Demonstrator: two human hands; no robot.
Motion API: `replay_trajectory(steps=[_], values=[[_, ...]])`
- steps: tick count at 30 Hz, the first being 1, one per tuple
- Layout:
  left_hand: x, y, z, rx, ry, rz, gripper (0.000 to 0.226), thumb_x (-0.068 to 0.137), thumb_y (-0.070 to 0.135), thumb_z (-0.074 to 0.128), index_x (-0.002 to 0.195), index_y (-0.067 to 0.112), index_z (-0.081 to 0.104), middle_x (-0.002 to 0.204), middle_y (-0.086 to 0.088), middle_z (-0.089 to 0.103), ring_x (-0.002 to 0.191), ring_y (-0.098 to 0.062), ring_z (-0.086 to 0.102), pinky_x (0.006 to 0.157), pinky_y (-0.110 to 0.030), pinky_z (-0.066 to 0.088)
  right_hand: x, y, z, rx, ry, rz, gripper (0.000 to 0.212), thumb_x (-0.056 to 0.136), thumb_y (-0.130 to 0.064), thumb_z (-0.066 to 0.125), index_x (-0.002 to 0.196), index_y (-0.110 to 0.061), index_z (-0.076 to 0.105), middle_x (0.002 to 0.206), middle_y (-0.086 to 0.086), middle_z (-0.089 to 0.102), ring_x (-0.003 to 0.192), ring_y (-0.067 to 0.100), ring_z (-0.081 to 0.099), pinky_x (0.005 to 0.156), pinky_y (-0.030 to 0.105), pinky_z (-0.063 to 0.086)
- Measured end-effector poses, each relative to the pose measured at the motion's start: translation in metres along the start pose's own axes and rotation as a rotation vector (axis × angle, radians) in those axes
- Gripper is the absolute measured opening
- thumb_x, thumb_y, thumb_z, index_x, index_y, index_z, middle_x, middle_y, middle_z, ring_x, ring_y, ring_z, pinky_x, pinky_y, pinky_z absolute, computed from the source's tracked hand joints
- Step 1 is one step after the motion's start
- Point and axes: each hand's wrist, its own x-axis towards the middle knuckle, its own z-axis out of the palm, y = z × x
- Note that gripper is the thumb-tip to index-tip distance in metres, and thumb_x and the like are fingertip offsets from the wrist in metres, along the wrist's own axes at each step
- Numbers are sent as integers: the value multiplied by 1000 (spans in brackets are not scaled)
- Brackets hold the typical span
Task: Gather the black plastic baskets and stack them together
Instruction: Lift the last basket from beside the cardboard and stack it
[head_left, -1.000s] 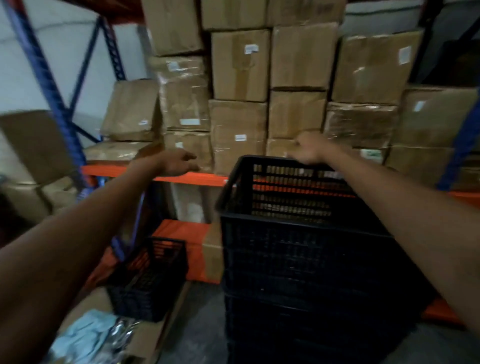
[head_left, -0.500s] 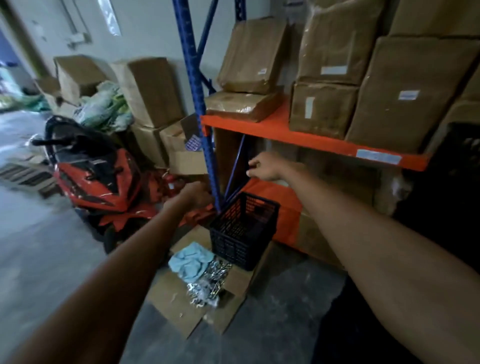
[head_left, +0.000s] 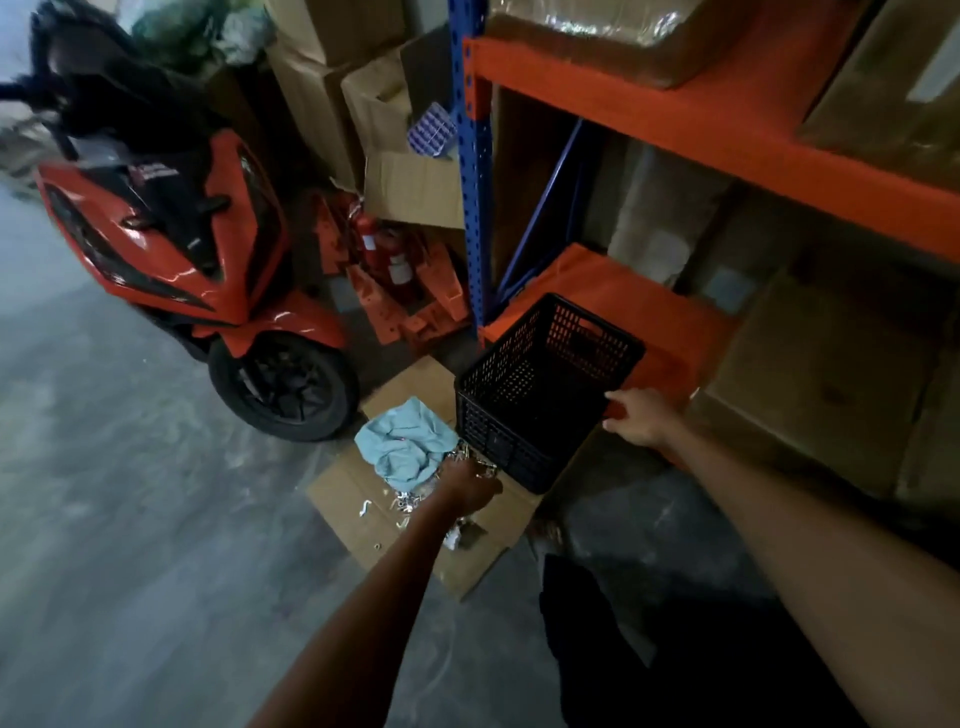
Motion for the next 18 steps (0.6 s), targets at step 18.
replay_trajectory(steps=[18], values=[[430,13,146,-907,527,-680,65,79,44,68,131,15,43,130,-13,62,119,-31,58,104,-40,44,569,167,70,-130,330,-97,73,92,-45,52,153,-16,23,159,14,26,147,35,20,117,54,24]])
